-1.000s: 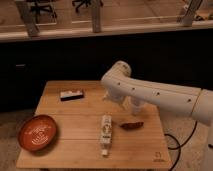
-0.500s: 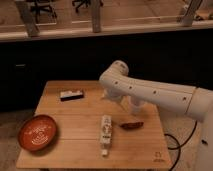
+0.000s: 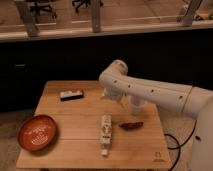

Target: Move the arm in a circular motion

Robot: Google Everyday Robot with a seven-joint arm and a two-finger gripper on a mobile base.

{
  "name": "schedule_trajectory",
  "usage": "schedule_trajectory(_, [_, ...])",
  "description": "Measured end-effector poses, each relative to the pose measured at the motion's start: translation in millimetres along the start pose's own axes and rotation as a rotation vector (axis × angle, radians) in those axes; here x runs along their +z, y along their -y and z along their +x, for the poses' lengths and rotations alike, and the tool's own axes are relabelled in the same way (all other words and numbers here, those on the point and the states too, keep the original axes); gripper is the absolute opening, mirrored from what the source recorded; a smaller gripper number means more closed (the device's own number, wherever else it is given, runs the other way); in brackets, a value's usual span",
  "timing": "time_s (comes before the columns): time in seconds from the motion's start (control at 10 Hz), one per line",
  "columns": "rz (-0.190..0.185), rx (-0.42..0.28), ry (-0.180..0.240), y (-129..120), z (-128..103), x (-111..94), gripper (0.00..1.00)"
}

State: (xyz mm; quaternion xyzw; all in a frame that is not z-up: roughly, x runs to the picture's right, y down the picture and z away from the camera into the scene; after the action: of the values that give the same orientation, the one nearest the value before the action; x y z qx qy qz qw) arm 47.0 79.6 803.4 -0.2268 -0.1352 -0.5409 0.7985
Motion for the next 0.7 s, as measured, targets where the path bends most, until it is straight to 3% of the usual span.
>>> schedule_trajectory(0.7, [0.004, -0.017, 0.002, 6.7, 11.0, 9.5, 0.80])
